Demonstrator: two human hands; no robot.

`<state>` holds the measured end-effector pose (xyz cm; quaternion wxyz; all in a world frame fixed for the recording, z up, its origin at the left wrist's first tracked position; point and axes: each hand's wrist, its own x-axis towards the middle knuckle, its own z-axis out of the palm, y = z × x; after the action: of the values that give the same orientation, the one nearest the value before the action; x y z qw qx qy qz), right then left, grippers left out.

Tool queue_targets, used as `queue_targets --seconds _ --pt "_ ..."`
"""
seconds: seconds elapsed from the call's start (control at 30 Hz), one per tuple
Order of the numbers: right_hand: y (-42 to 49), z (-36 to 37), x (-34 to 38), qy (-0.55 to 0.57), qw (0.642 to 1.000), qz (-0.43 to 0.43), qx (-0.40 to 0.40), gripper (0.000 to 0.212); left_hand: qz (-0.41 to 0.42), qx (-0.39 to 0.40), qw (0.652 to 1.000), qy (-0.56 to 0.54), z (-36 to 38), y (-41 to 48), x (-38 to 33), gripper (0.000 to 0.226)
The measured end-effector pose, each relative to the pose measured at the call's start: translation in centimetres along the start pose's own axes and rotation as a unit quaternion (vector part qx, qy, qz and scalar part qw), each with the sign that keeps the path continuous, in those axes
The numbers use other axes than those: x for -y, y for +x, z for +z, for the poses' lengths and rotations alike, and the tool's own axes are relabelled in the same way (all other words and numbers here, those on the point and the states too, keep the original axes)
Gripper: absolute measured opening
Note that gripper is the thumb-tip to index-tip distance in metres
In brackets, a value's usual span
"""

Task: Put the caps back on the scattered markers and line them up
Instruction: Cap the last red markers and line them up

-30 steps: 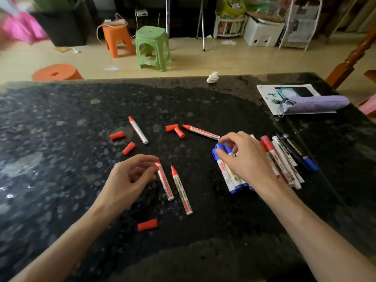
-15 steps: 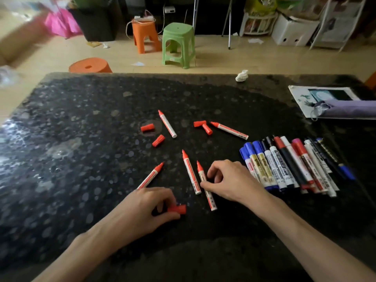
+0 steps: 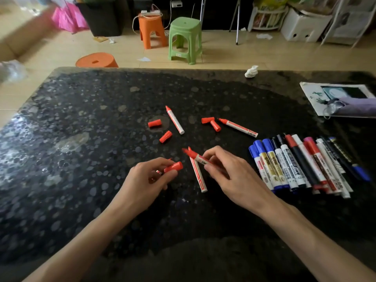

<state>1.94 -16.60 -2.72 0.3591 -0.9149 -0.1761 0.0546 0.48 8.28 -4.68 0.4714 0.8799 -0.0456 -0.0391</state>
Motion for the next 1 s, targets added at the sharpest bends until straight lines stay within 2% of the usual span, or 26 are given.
queue_targets --seconds 0.23,0.37,0.5,0.77,1.0 --pt "0.1 0.0 -1.0 -0.041 0.997 -0.051 -0.050 0.018 0.000 0.003 1.000 -0.021 -0.2 0.7 0.2 0.012" --pt "0.0 0.2 -0.9 -0.089 0.991 -0.081 -0.066 0.021 0.015 0.008 1.000 -0.015 0.1 0.9 -0.4 0.014" --pt "-0.4 0.7 -0.6 -0.090 0.988 -0.102 -0.070 0.024 0.047 -0.001 0.999 0.005 0.6 0.8 -1.0 0.017" --pt "-0.9 1.1 0.1 -0.089 0.987 -0.105 -0.088 0.024 0.132 -0.018 0.990 0.035 0.6 0.5 -1.2 0.020" --pt "-1.2 1.6 0.5 -0.085 0.989 -0.083 -0.092 0.024 0.141 -0.016 0.989 0.033 0.9 0.2 -1.2 0.022"
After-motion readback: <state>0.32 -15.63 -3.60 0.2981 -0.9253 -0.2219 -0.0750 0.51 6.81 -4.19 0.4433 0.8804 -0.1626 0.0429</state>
